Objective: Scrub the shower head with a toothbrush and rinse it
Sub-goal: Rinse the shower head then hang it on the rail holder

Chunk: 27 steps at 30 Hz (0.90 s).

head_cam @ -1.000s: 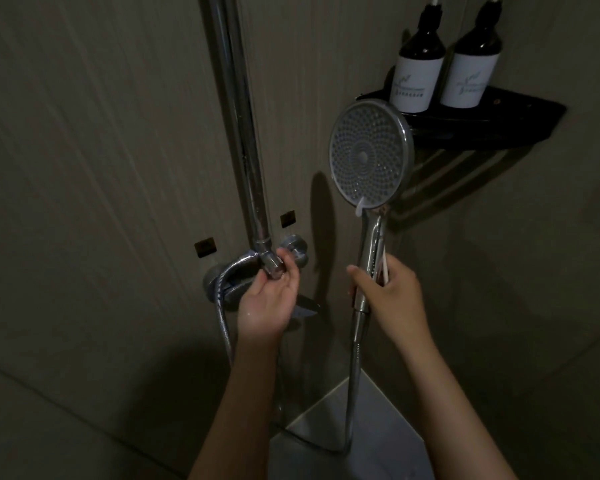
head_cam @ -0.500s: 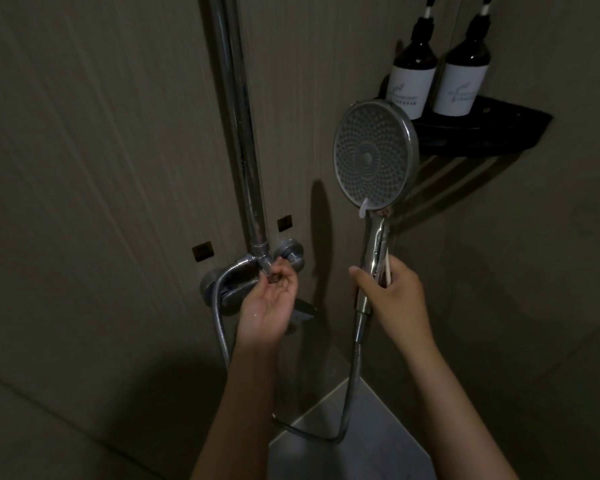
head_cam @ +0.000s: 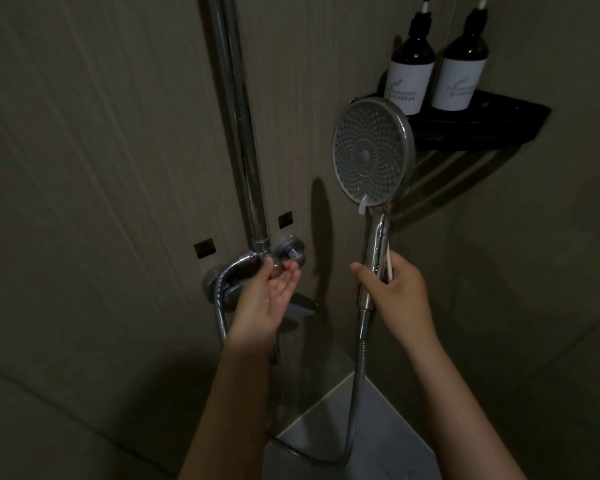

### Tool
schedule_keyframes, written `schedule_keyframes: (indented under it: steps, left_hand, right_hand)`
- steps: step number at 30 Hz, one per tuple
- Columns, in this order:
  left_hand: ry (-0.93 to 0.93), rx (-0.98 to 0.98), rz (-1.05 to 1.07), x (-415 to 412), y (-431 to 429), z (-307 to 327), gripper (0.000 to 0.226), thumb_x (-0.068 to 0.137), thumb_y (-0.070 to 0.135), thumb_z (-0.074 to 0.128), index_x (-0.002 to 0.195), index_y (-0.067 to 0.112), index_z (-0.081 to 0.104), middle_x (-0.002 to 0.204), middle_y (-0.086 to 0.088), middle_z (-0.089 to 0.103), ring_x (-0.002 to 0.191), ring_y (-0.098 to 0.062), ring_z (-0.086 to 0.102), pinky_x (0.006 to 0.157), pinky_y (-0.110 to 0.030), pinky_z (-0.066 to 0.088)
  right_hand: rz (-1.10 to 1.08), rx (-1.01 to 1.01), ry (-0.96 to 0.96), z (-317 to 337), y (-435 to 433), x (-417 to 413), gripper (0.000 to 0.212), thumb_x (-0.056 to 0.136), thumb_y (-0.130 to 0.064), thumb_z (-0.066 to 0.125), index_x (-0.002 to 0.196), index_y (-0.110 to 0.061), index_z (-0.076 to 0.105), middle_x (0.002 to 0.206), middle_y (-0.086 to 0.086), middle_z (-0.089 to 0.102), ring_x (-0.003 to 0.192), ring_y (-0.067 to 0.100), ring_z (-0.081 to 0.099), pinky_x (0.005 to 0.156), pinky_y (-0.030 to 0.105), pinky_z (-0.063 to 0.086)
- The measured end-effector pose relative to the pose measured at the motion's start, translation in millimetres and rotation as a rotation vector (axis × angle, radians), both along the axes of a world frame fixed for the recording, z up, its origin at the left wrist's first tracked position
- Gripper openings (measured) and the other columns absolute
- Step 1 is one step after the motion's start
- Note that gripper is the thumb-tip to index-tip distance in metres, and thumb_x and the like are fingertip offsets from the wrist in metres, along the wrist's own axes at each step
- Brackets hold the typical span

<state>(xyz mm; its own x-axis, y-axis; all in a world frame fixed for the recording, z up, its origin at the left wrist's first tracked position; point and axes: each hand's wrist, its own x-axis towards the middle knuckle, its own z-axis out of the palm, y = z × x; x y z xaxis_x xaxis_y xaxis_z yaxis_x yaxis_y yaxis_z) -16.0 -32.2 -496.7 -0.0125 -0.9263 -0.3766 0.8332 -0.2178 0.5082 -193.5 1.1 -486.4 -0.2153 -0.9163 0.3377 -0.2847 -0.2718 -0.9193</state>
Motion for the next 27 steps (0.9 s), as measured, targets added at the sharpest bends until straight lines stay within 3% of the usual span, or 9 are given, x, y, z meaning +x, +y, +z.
schedule_keyframes:
  steps: [4,9,11,14,18,21,23,27]
  left_hand:
    - [-0.237,0.016,0.006,1,-4,-1,0.016,0.095,0.015,0.049,0.090,0.003,0.057,0.082,-0.015,0.067,0.075,-0.018,0.070,0.081,-0.034,0.054]
    - [-0.226,0.008,-0.054,5,-4,-5,0.021,0.098,0.022,0.046,0.098,0.003,0.055,0.088,-0.019,0.070,0.074,-0.023,0.073,0.072,-0.035,0.055]
    - [-0.186,0.026,-0.083,11,-2,-8,0.026,0.099,0.027,0.041,0.105,0.006,0.053,0.088,-0.020,0.071,0.078,-0.026,0.072,0.072,-0.037,0.054]
    - [-0.260,0.045,-0.083,16,3,-17,0.036,0.099,0.032,0.039,0.097,0.002,0.059,0.087,-0.017,0.071,0.080,-0.024,0.070,0.070,-0.034,0.053]
    - [-0.420,0.123,-0.052,23,8,-32,0.032,0.097,0.033,0.043,0.095,0.006,0.060,0.091,-0.010,0.065,0.083,-0.020,0.063,0.065,-0.028,0.048]
    - [-0.448,0.160,-0.043,25,9,-39,0.030,0.097,0.033,0.044,0.096,0.007,0.060,0.091,-0.009,0.063,0.083,-0.019,0.060,0.066,-0.028,0.046]
    - [-0.468,0.188,-0.031,25,10,-43,0.030,0.097,0.032,0.044,0.103,0.007,0.058,0.089,-0.008,0.062,0.080,-0.019,0.059,0.065,-0.028,0.046]
    - [-0.549,0.221,-0.039,26,16,-50,0.042,0.094,0.031,0.051,0.121,0.000,0.052,0.091,-0.009,0.060,0.083,-0.020,0.059,0.067,-0.029,0.048]
  right_hand:
    - [-0.004,-0.010,-0.001,0,0,-1,0.027,0.082,-0.017,0.071,0.063,-0.024,0.053,0.052,-0.016,0.059,0.048,-0.008,0.051,0.048,0.008,0.038]
    - [-0.020,-0.011,0.005,-1,-1,-2,0.023,0.081,-0.018,0.071,0.065,-0.022,0.055,0.057,-0.008,0.058,0.050,-0.005,0.052,0.049,0.010,0.040]
    - [-0.016,-0.010,0.008,-1,-2,-2,0.024,0.081,-0.018,0.071,0.065,-0.022,0.055,0.056,-0.008,0.058,0.050,-0.005,0.052,0.049,0.011,0.040]
    - [-0.011,0.000,-0.005,-4,-2,-1,0.024,0.081,-0.018,0.071,0.064,-0.023,0.055,0.054,-0.010,0.059,0.050,-0.006,0.052,0.049,0.011,0.040]
    - [0.007,0.014,0.005,-6,-3,1,0.023,0.081,-0.018,0.071,0.065,-0.025,0.056,0.057,-0.016,0.063,0.050,-0.007,0.054,0.048,0.009,0.039]
    - [0.010,0.037,0.010,-8,-3,3,0.021,0.081,-0.022,0.071,0.066,-0.023,0.056,0.057,-0.010,0.063,0.052,0.001,0.058,0.051,0.017,0.044]
    - [0.015,0.055,0.021,-9,-3,4,0.019,0.081,-0.023,0.071,0.068,-0.021,0.058,0.058,-0.005,0.063,0.056,0.008,0.061,0.053,0.024,0.048]
    - [0.027,0.064,0.025,-11,-2,6,0.017,0.081,-0.023,0.071,0.069,-0.022,0.059,0.057,-0.012,0.063,0.052,-0.002,0.058,0.051,0.014,0.045]
